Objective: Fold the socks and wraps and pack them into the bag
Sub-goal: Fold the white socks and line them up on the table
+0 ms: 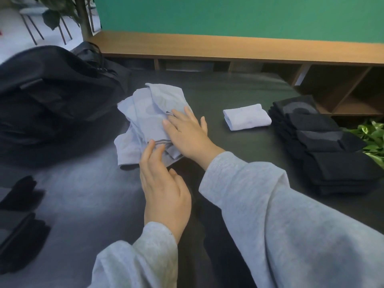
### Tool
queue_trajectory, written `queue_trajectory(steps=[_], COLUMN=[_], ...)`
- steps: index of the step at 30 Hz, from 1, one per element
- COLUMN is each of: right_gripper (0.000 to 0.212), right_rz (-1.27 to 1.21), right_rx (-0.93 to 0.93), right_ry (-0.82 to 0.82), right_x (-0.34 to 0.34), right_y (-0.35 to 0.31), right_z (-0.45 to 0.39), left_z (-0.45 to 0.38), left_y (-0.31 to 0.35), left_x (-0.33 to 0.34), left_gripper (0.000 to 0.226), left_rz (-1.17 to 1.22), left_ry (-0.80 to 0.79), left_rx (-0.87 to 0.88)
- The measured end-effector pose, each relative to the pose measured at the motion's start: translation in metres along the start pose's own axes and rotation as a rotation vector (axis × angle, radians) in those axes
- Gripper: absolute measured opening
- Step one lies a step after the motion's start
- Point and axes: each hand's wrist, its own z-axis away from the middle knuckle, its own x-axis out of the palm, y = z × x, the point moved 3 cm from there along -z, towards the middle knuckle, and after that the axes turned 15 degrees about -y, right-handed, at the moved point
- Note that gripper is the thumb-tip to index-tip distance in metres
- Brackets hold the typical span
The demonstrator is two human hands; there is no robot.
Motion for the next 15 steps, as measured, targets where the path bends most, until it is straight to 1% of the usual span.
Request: queue_trajectory(steps=[5,8,11,15], right_gripper=[0.047,0.045,0.045,0.045], right_rz=[-0.040,-0.058,-0.054,0.009], right_rx=[-0.053,-0.103,-0.149,-0.186], right_ry=[0.126,0.195,0.213,0.226], right_x=[-0.004,-0.006,-0.006,-0.001], right_y=[0.000,0.005,0.012,0.019], right_z=[0.013,0.031,0.058,0.098], left_z=[-0.002,-0.001,-0.001,-0.001], left_y=[-0.001,0.001,0.002,0.005], left_x=[0.000,-0.001,-0.002,-0.006], left_gripper=[0.052,0.051,0.053,0.067], left_rz=[-0.013,-0.012,-0.013,-0.010], left_ry=[-0.017,-0.035,-0.036,-0.035], left_rx=[0.023,0.003,0.013,0.091])
